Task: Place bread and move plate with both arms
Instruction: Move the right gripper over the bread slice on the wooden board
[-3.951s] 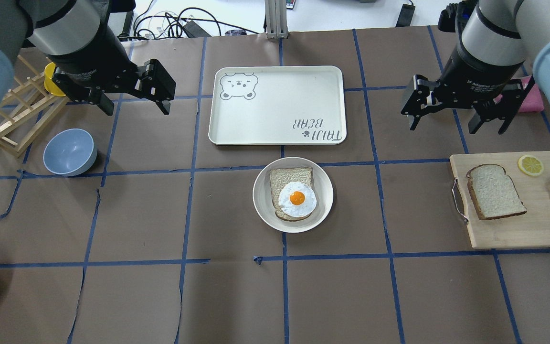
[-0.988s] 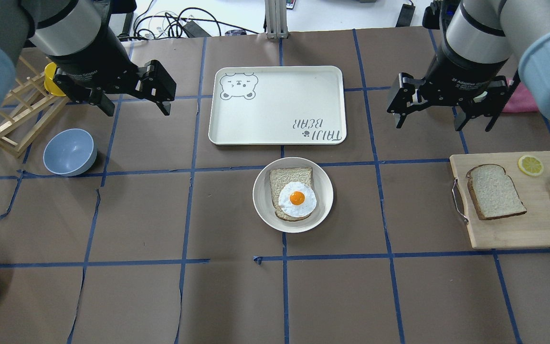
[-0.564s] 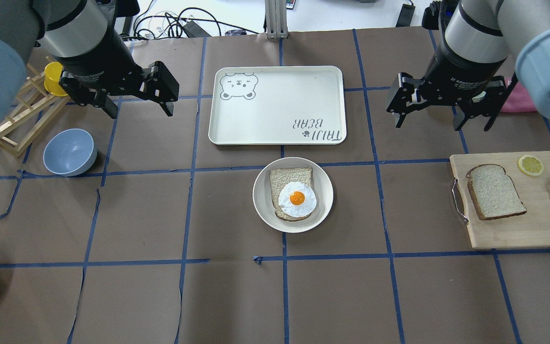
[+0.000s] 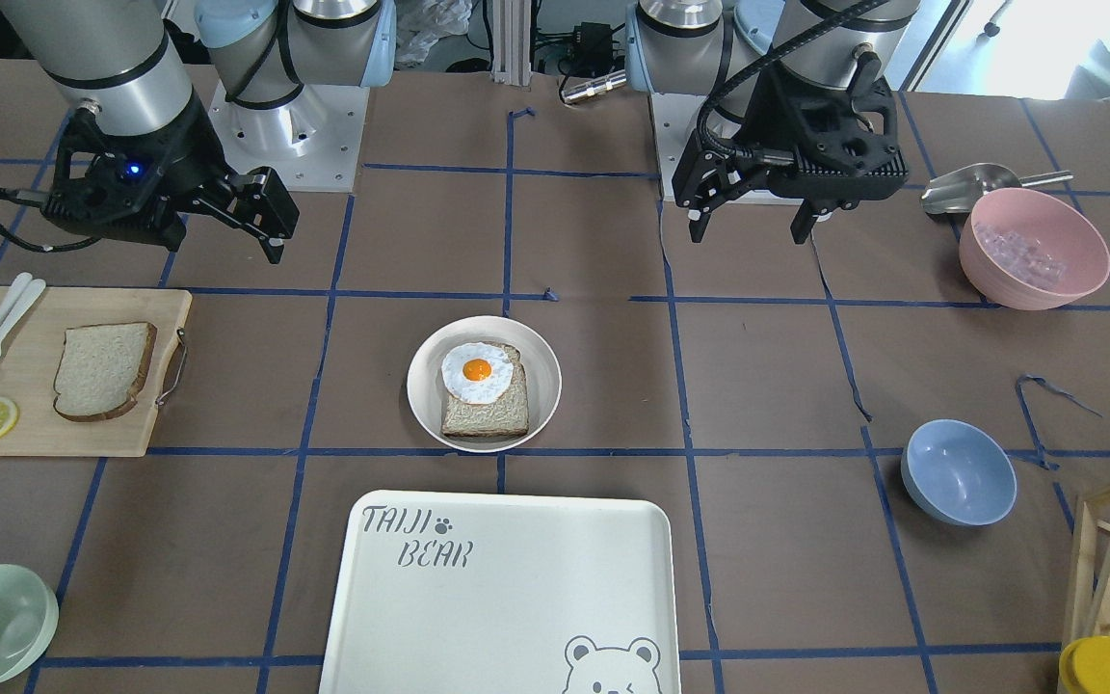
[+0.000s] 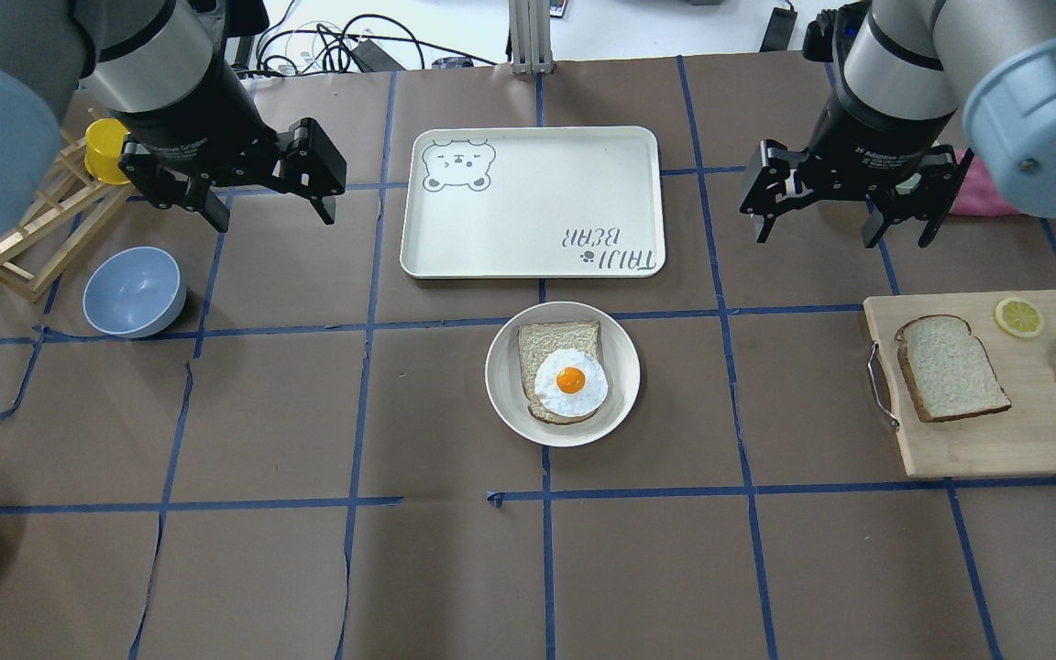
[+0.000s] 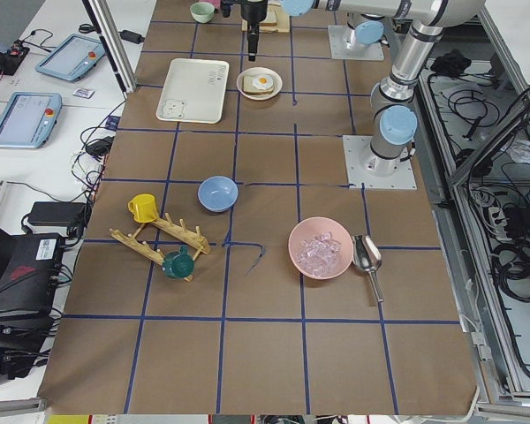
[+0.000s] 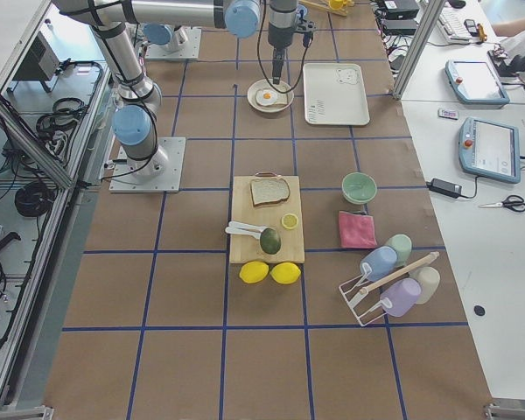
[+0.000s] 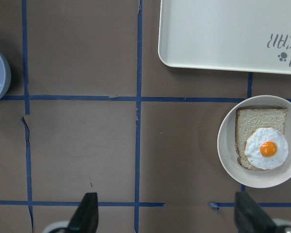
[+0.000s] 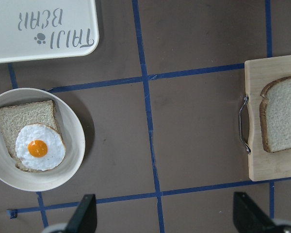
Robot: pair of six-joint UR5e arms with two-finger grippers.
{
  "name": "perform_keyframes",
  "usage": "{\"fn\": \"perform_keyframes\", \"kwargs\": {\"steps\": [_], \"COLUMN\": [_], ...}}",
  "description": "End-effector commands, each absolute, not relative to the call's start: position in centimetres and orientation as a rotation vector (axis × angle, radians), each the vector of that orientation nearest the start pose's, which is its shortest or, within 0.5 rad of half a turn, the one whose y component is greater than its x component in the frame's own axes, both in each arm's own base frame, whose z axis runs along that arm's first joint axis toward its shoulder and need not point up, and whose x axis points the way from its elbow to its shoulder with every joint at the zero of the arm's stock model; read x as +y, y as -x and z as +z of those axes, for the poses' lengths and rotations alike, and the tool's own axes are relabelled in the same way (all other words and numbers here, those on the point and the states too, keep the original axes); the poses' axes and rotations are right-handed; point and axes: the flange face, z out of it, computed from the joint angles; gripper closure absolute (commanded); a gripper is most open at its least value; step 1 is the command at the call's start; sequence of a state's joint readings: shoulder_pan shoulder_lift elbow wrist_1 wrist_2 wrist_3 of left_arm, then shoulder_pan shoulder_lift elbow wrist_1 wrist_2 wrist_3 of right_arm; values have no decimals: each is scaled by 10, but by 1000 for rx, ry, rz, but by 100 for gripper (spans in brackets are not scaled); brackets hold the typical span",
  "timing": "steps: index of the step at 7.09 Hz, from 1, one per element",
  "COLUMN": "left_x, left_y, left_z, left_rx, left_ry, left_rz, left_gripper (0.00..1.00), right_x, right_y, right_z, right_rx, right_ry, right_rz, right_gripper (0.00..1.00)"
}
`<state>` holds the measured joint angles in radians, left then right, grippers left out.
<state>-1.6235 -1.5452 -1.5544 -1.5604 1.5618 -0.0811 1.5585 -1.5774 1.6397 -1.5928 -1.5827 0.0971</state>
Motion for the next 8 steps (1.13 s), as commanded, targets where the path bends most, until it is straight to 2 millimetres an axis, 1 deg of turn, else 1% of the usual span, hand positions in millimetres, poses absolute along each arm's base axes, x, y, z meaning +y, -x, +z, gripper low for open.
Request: {"fn": "perform_keyframes", "kwargs": {"steps": [1, 2, 3, 4, 5, 6, 7, 8], "left_x": [-476, -475, -477, -478, -476, -477, -478, -475], "left_y": [159, 159, 159, 159, 159, 159, 158, 158], "left_z": [512, 513, 512, 511, 513, 513, 513, 516], "left_rx": [3148, 3150, 3153, 3153, 3153, 3153, 3152, 3152], "left_ry": [46, 46, 48, 50, 48, 50, 50, 50], "left_rz": [-89, -91, -93, -91, -96, -98, -105, -115], "left_gripper": [0, 0, 0, 0, 0, 0, 0, 0], "right_x": [-504, -513, -529, -531, -536, -536, -534, -529], "right_y": [-108, -76, -38, -14, -2, 13, 25, 29], "right_z": [433, 414, 390, 367, 336, 311, 289, 272], "right_rx": [3194, 3251, 3270, 3266, 3275, 3271, 3260, 3251], "right_ry": [-177, -257, -329, -297, -292, -339, -374, -387], "right_rz": [143, 196, 176, 179, 133, 111, 135, 185], "right_gripper": [0, 0, 0, 0, 12, 20, 28, 30]}}
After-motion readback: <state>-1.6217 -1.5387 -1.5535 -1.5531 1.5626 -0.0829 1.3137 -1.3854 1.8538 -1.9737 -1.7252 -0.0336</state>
